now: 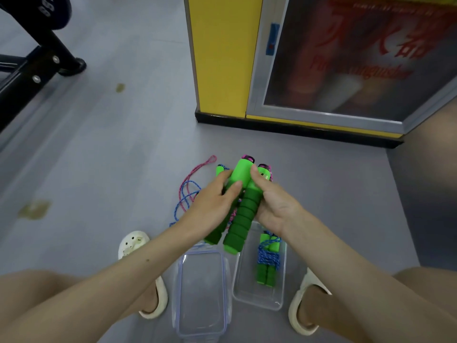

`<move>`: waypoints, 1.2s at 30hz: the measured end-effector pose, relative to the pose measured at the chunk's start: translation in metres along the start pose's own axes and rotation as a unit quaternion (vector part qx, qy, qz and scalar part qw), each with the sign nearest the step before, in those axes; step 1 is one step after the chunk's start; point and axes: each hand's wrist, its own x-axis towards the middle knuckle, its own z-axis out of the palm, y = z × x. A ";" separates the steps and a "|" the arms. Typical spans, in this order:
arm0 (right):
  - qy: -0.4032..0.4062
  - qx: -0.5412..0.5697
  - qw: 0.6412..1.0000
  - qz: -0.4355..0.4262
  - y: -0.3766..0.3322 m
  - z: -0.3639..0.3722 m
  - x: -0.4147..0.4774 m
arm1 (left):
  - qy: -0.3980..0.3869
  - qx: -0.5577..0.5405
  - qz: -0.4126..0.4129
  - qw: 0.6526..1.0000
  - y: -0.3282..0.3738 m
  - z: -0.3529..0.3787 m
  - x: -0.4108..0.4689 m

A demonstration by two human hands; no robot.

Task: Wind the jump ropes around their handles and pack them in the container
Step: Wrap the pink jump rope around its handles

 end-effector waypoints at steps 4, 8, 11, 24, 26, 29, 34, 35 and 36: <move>0.026 0.006 0.999 -0.039 0.002 -0.001 -0.001 | -0.025 -0.028 -0.011 0.999 -0.003 0.004 -0.004; 0.023 0.023 0.999 -0.031 0.003 0.002 -0.003 | -0.057 -0.074 -0.026 0.995 -0.003 0.001 -0.003; 0.022 0.036 0.998 -0.049 -0.001 0.004 -0.003 | -0.095 -0.219 -0.100 0.966 -0.002 0.000 -0.002; 0.047 0.056 0.996 -0.060 -0.020 -0.015 0.007 | -0.173 -0.192 -0.153 0.954 0.004 -0.013 -0.001; 0.058 0.075 0.991 -0.097 -0.029 -0.022 0.011 | -0.216 -0.187 -0.151 0.946 0.005 -0.018 -0.003; 0.067 0.061 0.986 -0.139 -0.039 -0.022 0.012 | -0.278 -0.224 -0.154 0.921 0.009 -0.025 -0.005; 0.015 -0.094 0.991 -0.091 -0.027 -0.011 0.010 | -0.295 -0.258 -0.148 0.908 0.013 -0.032 -0.006; 0.028 -0.146 0.984 -0.095 -0.023 -0.010 0.011 | -0.295 -0.261 -0.148 0.907 0.013 -0.033 -0.006; 0.045 -0.205 0.972 -0.103 -0.022 -0.008 0.012 | -0.292 -0.263 -0.150 0.907 0.014 -0.034 -0.006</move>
